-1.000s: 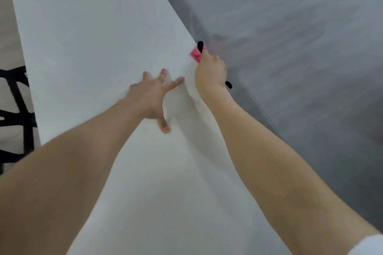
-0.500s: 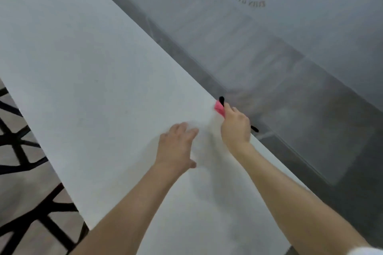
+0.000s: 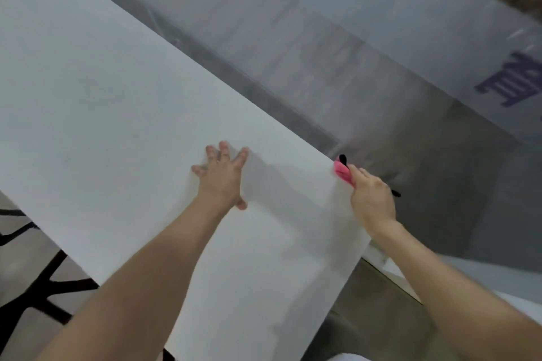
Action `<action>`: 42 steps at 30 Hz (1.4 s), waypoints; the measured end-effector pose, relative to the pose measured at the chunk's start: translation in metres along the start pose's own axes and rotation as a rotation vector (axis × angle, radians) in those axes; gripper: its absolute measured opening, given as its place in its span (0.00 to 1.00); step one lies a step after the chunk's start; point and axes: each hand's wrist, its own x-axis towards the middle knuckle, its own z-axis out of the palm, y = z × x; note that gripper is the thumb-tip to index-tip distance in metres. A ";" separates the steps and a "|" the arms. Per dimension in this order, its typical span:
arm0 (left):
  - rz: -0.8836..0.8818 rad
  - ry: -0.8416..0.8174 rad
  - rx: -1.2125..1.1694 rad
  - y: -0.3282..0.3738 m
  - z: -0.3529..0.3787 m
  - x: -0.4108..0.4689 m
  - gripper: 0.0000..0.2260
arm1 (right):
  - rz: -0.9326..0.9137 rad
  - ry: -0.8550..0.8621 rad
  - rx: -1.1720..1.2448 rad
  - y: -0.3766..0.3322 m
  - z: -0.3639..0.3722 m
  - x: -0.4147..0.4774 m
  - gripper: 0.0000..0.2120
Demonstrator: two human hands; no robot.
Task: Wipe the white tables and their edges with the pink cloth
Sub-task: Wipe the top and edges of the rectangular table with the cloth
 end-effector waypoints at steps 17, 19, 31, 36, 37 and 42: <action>-0.102 0.275 -0.218 0.028 0.024 -0.037 0.29 | -0.211 0.004 -0.033 -0.003 -0.006 0.018 0.33; -0.141 0.328 -0.239 0.046 0.039 -0.055 0.19 | -0.207 -0.019 -0.070 0.057 -0.012 -0.013 0.32; -0.177 0.147 -0.385 0.178 0.126 -0.204 0.17 | -0.345 -0.202 -0.324 0.098 -0.090 -0.059 0.10; -0.344 0.265 -0.965 0.164 0.117 -0.273 0.11 | -0.650 -0.482 0.160 0.067 -0.116 -0.112 0.08; -0.321 0.249 -1.101 0.159 0.112 -0.287 0.14 | -0.677 -0.566 0.249 0.053 -0.121 -0.124 0.08; -0.248 0.381 -1.432 0.132 0.100 -0.357 0.13 | -0.918 -0.717 0.344 -0.017 -0.124 -0.182 0.08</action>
